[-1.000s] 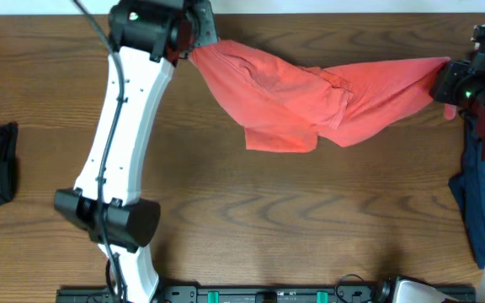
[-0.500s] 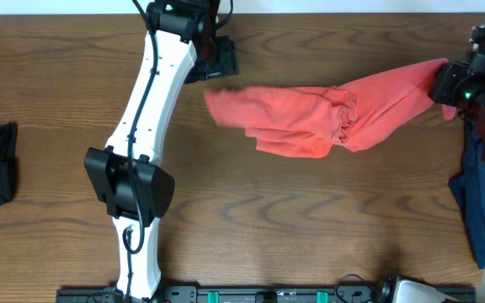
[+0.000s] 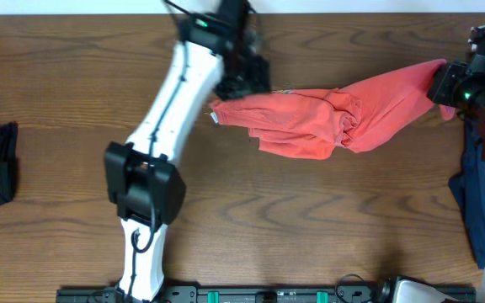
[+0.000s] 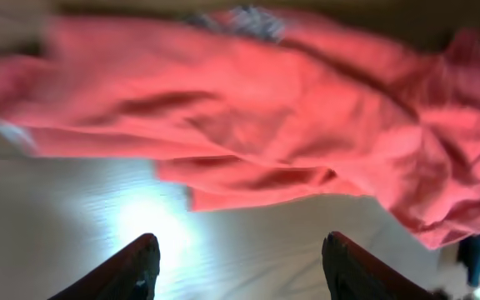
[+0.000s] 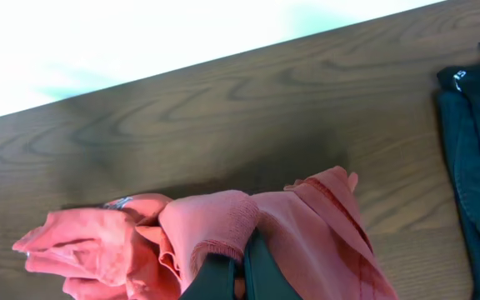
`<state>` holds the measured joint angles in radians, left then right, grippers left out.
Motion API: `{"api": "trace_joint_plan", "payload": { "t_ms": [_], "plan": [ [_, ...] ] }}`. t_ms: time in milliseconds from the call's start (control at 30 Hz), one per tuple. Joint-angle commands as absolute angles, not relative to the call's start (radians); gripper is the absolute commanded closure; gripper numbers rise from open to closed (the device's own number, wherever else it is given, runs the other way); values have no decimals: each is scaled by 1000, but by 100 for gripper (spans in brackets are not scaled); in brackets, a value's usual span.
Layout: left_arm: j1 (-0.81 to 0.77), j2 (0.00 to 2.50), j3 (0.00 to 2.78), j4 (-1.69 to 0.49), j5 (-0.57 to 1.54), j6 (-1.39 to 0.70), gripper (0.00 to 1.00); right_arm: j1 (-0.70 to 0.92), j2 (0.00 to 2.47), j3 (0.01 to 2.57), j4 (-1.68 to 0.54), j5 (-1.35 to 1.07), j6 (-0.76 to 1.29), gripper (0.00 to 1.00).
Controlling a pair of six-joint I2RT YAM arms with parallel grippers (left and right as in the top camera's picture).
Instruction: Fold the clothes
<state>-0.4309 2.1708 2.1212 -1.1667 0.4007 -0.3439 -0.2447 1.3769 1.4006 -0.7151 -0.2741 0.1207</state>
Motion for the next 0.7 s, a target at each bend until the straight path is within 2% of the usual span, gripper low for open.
{"api": "trace_joint_plan", "payload": {
  "t_ms": [0,533,600,667],
  "plan": [
    [-492,2170,2046,-1113,438,-364,35,-255,1359,1407,-715,-286,111,99],
    [-536,2170,1780,-843,429,-559,35,-255,1359,1407,-725,-290,110,99],
    [-536,2170,1761,-811,400,-670,39,-255,1359,1407,-725,-290,111,99],
    [-536,2170,1746,-780,371,-768,51,-255,1359,1407,-726,-297,111,99]
  ]
}}
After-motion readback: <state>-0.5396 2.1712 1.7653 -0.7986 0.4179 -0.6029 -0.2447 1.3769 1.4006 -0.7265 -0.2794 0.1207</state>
